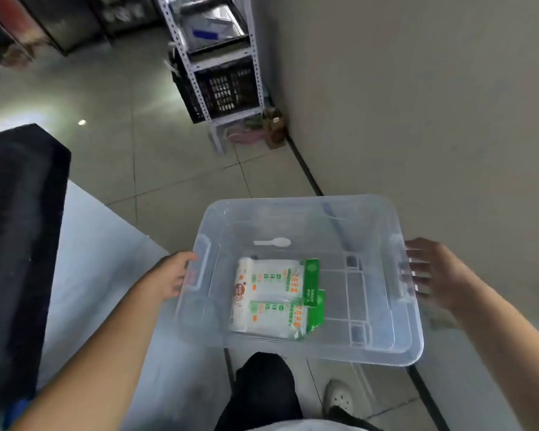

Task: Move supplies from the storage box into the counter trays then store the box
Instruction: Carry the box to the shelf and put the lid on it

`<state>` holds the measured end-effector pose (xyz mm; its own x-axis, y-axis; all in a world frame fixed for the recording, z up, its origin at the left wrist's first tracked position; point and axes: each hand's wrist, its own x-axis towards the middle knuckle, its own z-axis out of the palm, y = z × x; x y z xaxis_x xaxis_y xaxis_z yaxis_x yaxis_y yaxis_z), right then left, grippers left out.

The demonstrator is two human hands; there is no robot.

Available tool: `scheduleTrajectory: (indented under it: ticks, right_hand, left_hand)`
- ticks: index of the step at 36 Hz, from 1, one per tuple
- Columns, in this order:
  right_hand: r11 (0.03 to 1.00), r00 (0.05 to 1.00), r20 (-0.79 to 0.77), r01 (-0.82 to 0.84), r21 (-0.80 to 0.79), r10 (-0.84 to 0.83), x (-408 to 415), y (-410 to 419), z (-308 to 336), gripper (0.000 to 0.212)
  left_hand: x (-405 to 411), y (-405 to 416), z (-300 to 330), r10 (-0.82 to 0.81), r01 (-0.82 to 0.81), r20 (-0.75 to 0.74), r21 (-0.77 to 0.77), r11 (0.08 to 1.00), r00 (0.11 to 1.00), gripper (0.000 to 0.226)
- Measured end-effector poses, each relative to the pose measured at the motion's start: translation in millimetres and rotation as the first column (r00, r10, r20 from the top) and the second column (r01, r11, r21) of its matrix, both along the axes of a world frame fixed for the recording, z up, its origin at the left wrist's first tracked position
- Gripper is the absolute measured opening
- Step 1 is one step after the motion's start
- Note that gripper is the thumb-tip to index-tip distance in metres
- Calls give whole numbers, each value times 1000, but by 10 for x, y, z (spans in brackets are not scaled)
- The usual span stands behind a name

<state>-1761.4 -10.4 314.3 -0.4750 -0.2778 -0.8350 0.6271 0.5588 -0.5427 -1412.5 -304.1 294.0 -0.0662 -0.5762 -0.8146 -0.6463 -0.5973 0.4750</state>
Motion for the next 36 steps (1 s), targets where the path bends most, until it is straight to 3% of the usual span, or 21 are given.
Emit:
scheduleTrajectory:
  ticks: [8, 18, 21, 25, 28, 34, 36]
  right_hand:
    - [978, 977, -52, -209, 0, 209, -694, -2251, 205, 25]
    - [986, 972, -179, -161, -42, 152, -1151, -4336, 641, 16]
    - [986, 969, -211, -147, -73, 129, -1259, -4806, 641, 13]
    - [986, 970, -193, -158, -49, 146, -1461, -5648, 488, 13]
    - [980, 968, -162, -197, -26, 190, -1569, -6455, 294, 17]
    - [951, 951, -53, -308, -40, 305, -1568, -8240, -68, 18]
    - [929, 929, -5, -369, -36, 369, -1496, -8848, -156, 29]
  left_hand:
    - [-301, -1551, -256, 202, -198, -77, 58, 978, 976, 27]
    - [-1057, -3439, -75, 344, -339, -200, 59, 939, 918, 26]
    - [-1168, -3952, -57, 367, -347, -209, 126, 929, 907, 18]
    - [-1220, -4784, -184, 399, -371, -174, 172, 913, 900, 14]
    - [-1142, -5450, -338, 386, -360, -139, 181, 915, 912, 25]
    - [-658, -6707, -442, 462, -445, -55, 196, 874, 885, 34]
    - [-443, -7055, -402, 513, -498, -35, 190, 846, 858, 33]
